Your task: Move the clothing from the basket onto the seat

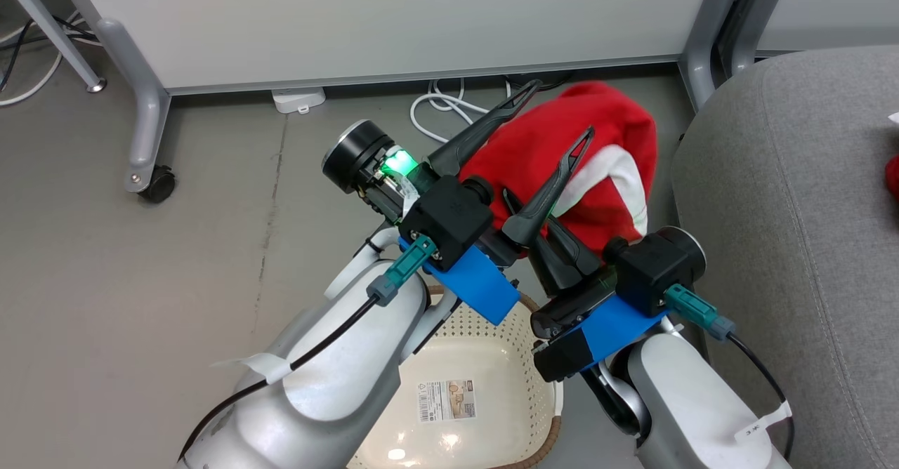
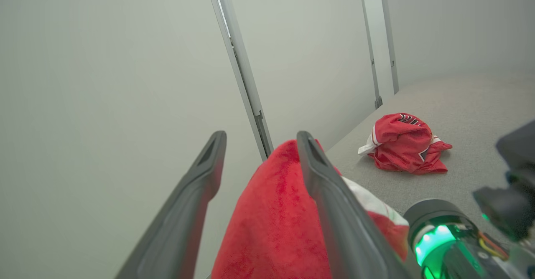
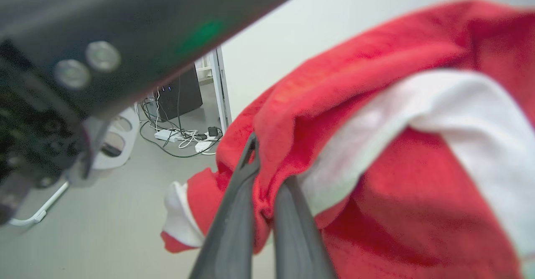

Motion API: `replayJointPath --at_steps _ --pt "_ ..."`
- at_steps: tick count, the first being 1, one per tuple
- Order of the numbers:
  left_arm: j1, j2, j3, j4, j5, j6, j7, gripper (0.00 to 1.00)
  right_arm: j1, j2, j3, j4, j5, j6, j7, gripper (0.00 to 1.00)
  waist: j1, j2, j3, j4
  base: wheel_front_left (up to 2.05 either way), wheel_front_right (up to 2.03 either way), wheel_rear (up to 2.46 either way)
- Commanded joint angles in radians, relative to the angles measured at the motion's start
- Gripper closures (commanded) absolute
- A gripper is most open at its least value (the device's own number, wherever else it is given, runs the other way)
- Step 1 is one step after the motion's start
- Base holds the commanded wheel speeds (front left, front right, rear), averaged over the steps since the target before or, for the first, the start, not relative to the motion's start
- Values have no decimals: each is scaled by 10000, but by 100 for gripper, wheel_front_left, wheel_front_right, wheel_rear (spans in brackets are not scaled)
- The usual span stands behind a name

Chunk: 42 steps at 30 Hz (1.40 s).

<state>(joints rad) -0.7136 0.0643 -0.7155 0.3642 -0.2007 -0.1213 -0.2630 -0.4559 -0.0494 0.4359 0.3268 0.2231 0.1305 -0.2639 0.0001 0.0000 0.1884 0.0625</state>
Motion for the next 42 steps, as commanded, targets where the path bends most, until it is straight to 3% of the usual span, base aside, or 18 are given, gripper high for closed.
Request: replayJointPath --at_steps 1,22,42 --pt "-12 -7 73 -12 92 -23 -26 0 8 -18 -37 -51 45 5 -8 100 -1 0 13 -7 0 0 0" --pt "-83 46 134 17 319 -39 -26 0 80 -18 -507 -102 51 5 -7 100 -1 0 345 -531 0 0 0" --pt "-345 318 -366 192 185 -114 -26 0 368 -17 -2281 -509 -157 5 -7 100 -1 0 1024 -2399 0 0 0"
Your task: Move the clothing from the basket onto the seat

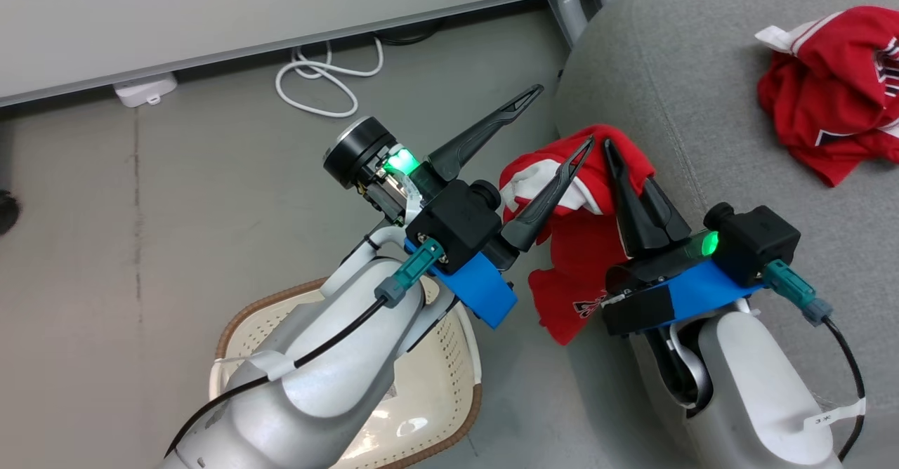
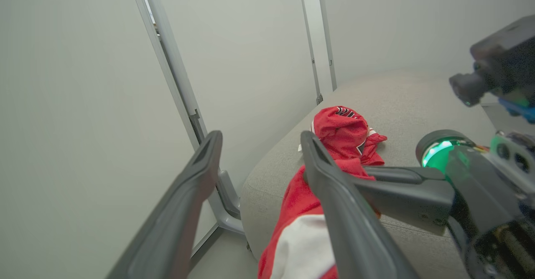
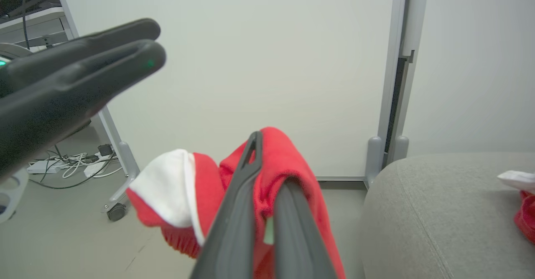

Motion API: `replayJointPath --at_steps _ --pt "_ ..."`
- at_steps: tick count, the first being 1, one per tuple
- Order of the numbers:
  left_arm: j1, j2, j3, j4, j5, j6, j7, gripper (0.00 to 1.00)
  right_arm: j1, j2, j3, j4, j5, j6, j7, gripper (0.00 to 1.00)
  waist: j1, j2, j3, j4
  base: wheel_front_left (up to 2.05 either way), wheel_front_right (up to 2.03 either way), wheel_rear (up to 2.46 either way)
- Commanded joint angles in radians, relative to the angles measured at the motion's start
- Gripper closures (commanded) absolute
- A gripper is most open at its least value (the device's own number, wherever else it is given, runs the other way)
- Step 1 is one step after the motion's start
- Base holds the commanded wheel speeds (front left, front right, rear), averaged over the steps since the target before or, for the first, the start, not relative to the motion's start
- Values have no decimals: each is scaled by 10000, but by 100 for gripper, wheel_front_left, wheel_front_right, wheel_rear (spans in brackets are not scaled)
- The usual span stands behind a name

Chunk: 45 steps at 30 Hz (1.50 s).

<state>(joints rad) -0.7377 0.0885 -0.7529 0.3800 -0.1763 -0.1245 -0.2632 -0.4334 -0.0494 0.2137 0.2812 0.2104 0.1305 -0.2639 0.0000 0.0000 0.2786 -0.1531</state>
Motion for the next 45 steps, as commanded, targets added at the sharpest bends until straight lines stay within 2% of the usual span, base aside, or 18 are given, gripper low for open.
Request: replayJointPath --at_steps 1,10,19,25,30,38,42,45 --pt "-125 90 -29 42 -66 -76 -24 0 154 -15 -157 -78 -37 5 -7 100 0 0 155 -343 0 0 0" --pt "-226 152 -441 122 -158 -87 -24 0 324 -12 -1196 -263 -264 5 -7 100 0 0 442 -928 0 0 0" --pt "-205 220 -699 159 -245 -60 -24 0 448 -12 -1841 -443 -434 5 -7 100 0 0 633 -1067 0 0 0" --pt "-245 311 -721 154 -311 -61 -24 0 -11 -14 -2105 -802 -682 5 -9 100 0 0 778 -993 0 0 0" --pt "-329 370 -721 113 -256 -61 -24 0 -918 -15 -2494 -1263 -995 4 -7 100 0 0 1135 -877 0 0 0" --pt "-666 549 -740 88 -99 -62 -24 0 -3309 -43 -3682 -2018 -1546 4 -7 100 0 0 2158 -715 0 0 0" --pt "-909 638 -756 96 -62 -62 -19 0 -4601 -403 -4508 -2345 -1724 4 -7 100 0 0 2768 -616 0 0 0" --pt "-1062 692 -807 103 -6 -62 -16 0 -5509 -939 -5115 -2252 -1792 4 -7 100 0 0 3160 -554 0 0 0"
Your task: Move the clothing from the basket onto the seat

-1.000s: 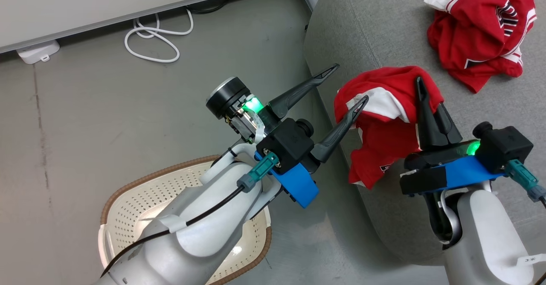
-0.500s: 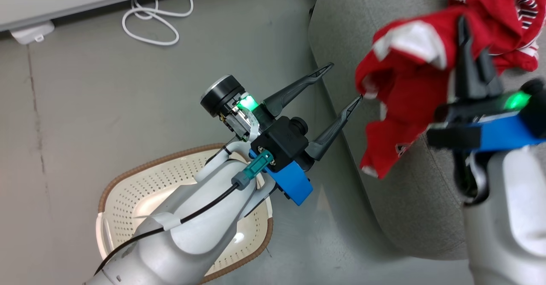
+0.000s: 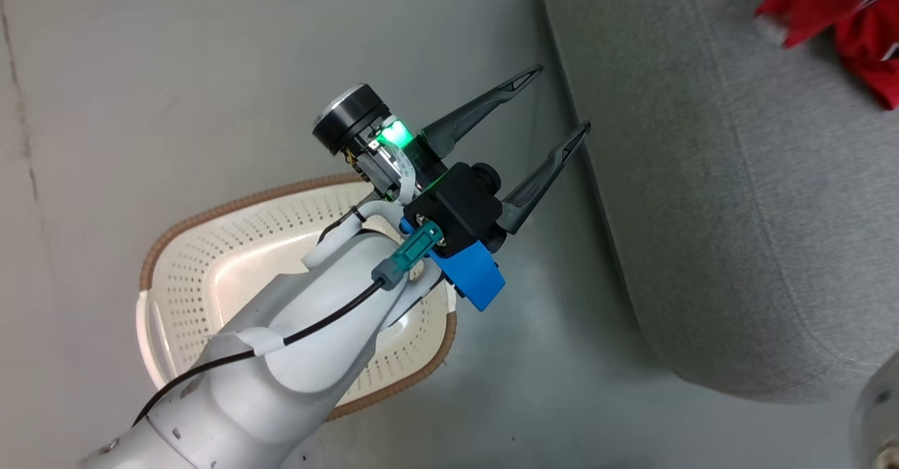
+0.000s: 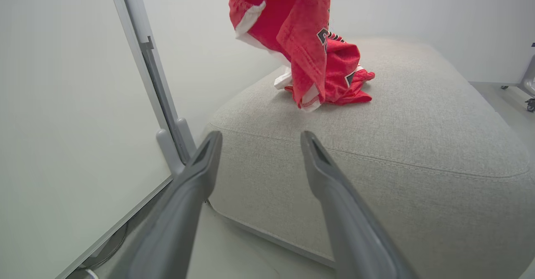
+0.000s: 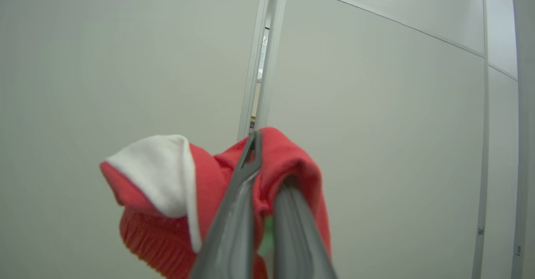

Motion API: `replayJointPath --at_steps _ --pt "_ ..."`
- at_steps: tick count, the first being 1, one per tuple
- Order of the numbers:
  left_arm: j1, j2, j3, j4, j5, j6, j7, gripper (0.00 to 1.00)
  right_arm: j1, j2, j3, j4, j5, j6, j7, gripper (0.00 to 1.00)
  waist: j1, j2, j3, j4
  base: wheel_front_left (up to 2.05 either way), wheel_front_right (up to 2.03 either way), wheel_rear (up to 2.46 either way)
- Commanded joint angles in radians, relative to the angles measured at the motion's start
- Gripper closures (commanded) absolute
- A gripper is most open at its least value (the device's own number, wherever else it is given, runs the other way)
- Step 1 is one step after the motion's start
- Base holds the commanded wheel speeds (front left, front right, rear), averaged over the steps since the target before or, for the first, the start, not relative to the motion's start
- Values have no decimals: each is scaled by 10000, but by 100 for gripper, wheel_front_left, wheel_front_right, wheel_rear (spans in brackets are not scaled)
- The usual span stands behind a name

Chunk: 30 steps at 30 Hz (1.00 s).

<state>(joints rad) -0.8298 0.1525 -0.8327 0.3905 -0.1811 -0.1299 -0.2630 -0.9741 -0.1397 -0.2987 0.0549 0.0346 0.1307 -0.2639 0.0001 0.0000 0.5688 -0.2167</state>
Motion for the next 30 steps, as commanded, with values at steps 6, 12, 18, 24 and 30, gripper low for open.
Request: replayJointPath --at_steps 6,12,18,24,30 --pt "-413 189 -89 6 102 -8 -13 0 -2024 -2076 -819 1140 -1 2 178 100 -1 0 870 138 0 0 0" --pt "-500 396 -160 -25 121 -1 21 0 -3278 -3734 -1146 2631 -26 2 424 100 -1 0 1262 11 0 0 0" --pt "-462 592 -133 -113 31 77 65 0 -3121 -3265 -1551 3338 -568 2 701 100 -1 0 1563 -183 0 0 0" --pt "-533 686 -303 -265 63 54 176 0 -2276 -2506 -2034 3955 -1352 2 655 100 -1 0 1779 -137 0 0 0" --pt "-586 746 -338 -350 9 107 208 0 -1040 -1778 -2730 4343 -1437 2 142 100 -1 0 1876 -111 0 0 0"
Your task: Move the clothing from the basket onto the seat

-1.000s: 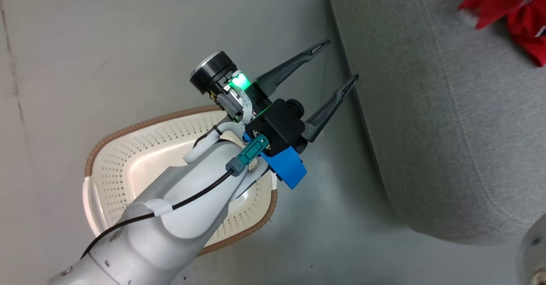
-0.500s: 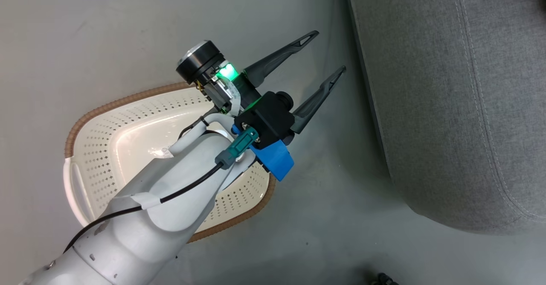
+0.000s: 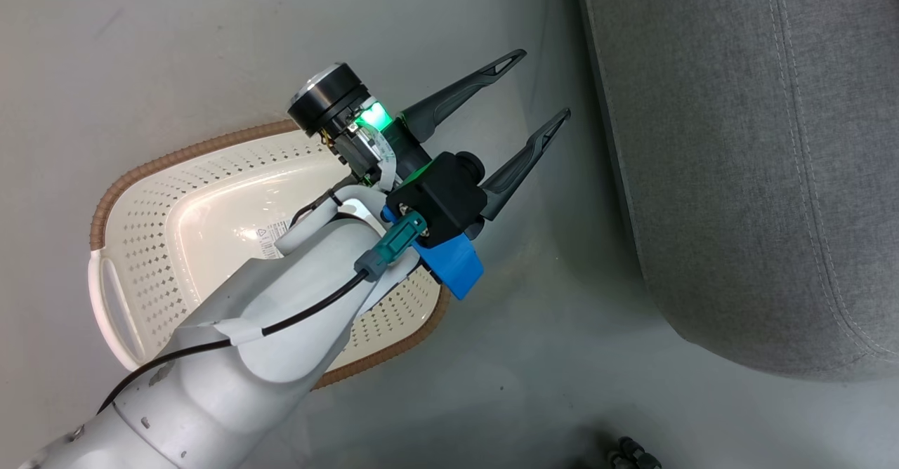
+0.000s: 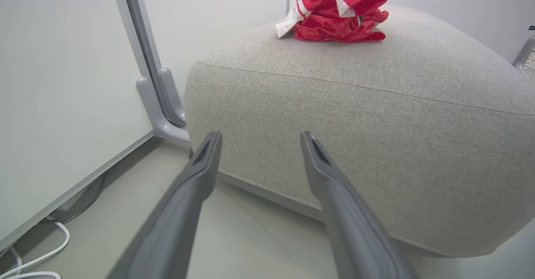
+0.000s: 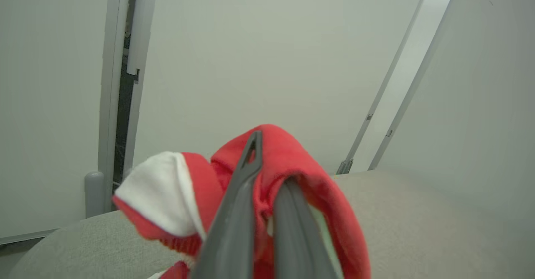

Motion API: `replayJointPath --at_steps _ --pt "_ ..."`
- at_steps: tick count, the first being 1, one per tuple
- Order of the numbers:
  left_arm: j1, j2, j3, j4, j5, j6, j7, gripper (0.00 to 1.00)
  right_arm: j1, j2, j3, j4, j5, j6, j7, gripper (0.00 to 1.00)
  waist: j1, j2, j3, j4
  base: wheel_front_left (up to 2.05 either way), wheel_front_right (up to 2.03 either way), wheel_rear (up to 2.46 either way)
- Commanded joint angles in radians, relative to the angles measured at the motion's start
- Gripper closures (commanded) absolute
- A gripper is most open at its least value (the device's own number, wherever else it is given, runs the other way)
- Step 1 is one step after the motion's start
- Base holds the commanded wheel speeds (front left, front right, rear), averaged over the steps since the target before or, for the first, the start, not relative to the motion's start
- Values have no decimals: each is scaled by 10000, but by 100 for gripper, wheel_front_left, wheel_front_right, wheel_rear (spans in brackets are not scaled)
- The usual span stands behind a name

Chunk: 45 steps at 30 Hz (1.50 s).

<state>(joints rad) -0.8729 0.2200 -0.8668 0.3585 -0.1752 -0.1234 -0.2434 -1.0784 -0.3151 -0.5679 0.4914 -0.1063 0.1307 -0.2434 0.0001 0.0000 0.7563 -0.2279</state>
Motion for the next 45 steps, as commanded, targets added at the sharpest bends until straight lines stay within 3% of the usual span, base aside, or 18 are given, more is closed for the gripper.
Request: replayJointPath --at_steps 1,14,15,16,25,33,45 --pt "-169 65 -14 -39 -51 48 23 0 192 39 -133 72 -13 2 -92 100 -1 0 9 3 0 0 0" --pt "-374 32 -72 -21 -125 103 -11 0 1107 99 -310 1425 437 2 -217 100 -1 0 -12 59 0 0 0" --pt "-380 44 -79 -11 -133 112 -17 0 1095 80 -281 1460 472 2 -217 61 -1 0 -36 55 0 0 0" --pt "-385 51 -80 2 -147 118 -26 0 1093 84 -231 1456 536 2 -218 0 -1 0 -75 50 0 0 0" --pt "14 -52 -46 243 -368 253 -155 0 2012 544 15 872 1076 2 -221 0 -1 0 -1028 -88 0 0 0" --pt "617 -203 150 395 -648 470 -226 0 3779 950 333 293 1318 2 -222 0 -1 0 -2161 -51 0 0 0" --pt "1862 -155 1168 -73 -917 877 -229 0 5645 1263 1349 -1216 1690 3 -220 0 -1 0 -3606 424 0 0 0"
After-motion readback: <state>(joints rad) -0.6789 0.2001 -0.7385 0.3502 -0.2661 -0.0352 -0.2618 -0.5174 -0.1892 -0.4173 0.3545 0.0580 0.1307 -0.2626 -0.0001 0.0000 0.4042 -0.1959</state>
